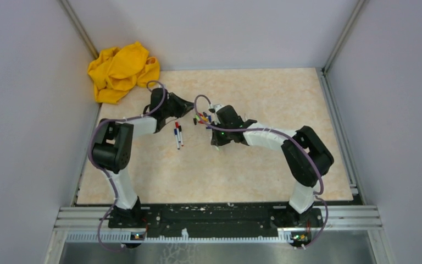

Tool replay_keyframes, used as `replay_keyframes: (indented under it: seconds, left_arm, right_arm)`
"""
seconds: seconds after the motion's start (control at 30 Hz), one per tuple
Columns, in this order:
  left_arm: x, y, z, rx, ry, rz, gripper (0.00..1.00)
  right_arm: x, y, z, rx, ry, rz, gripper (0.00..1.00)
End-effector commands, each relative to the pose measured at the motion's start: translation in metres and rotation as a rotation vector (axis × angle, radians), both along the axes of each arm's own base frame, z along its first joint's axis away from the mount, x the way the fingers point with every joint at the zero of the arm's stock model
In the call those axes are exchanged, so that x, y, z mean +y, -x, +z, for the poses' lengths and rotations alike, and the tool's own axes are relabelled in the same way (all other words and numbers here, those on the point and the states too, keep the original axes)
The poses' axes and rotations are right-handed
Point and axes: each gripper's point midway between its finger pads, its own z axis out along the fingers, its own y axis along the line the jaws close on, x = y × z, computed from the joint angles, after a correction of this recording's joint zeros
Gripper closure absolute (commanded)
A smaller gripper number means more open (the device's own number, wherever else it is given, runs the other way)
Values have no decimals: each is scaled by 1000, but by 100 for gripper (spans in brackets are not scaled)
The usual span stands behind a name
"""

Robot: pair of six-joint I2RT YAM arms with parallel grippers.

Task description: Open the pen caps

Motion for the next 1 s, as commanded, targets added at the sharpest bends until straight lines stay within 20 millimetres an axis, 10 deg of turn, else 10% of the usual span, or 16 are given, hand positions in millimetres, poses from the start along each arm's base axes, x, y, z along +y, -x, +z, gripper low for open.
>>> replay_keyframes:
  seconds: [0.0,0.43,0.97]
  left_arm:
    - [5,-2,-5,6,-108,4,100]
    - [13,9,-52,125,-257,12,68]
    - [13,7,-49,117,-260,12,56]
  right_arm:
    - [-2,-28,46,-142,-39,-49,100]
    - [-36,-69,10,-176,207,-221,100]
    - [-67,-82,-33,-153,383,-303,96]
